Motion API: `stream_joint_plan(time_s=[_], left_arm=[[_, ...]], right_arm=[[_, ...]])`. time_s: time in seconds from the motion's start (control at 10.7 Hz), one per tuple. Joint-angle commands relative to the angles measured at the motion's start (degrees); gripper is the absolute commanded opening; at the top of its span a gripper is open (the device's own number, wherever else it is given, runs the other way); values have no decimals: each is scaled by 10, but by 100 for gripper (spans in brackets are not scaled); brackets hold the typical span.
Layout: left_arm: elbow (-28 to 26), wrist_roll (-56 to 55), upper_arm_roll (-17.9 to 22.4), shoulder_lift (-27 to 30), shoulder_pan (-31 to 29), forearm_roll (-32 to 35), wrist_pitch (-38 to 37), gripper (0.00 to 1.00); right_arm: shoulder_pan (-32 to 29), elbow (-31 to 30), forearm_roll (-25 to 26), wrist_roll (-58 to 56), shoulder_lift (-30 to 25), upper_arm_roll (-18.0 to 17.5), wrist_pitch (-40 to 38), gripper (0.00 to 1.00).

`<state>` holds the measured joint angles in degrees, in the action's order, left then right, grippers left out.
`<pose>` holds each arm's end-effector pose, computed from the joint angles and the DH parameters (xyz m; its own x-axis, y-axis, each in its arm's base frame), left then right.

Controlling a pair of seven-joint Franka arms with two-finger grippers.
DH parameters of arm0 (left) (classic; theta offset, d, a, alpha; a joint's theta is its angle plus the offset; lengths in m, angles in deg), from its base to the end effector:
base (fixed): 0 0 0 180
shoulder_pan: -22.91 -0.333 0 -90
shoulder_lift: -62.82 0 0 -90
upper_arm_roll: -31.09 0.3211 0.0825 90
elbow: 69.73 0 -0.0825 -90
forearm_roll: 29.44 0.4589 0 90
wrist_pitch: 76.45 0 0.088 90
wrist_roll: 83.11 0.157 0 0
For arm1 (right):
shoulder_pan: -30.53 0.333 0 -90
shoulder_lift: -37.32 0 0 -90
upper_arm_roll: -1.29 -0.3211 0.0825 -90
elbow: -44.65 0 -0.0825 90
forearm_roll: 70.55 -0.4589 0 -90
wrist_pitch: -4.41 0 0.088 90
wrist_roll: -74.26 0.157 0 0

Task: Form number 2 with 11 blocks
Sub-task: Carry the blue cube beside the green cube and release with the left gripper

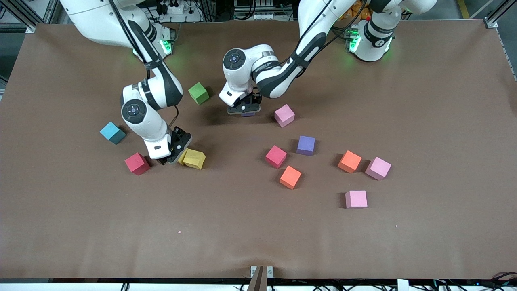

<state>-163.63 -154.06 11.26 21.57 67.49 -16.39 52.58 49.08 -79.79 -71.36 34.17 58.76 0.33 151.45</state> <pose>0.3399 -0.6525 0.1129 0.9966 0.0389 -0.0726 0.0366 -0.9988 -0.0324 0.5757 0.2048 0.1129 0.5170 0.8556 0.0245 0.8558 -0.5172 0.0022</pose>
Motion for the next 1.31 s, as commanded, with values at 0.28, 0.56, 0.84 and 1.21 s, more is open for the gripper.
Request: stream_joint_plan(time_s=[0.28, 0.56, 0.84, 1.21], left_arm=[[13, 11, 4, -14, 18, 41, -3, 8], [14, 41, 4, -17, 19, 40, 23, 9], [13, 46, 1, -21, 33, 40, 27, 11], [12, 38, 2, -41, 44, 41, 31, 75]], right_arm=[[-3, 7, -9, -16, 41, -4, 42, 96], [-8, 7, -9, -34, 32, -4, 30, 50], [-8, 7, -9, -29, -11, -4, -46, 33], [-4, 9, -30, -37, -67, -3, -145, 33]])
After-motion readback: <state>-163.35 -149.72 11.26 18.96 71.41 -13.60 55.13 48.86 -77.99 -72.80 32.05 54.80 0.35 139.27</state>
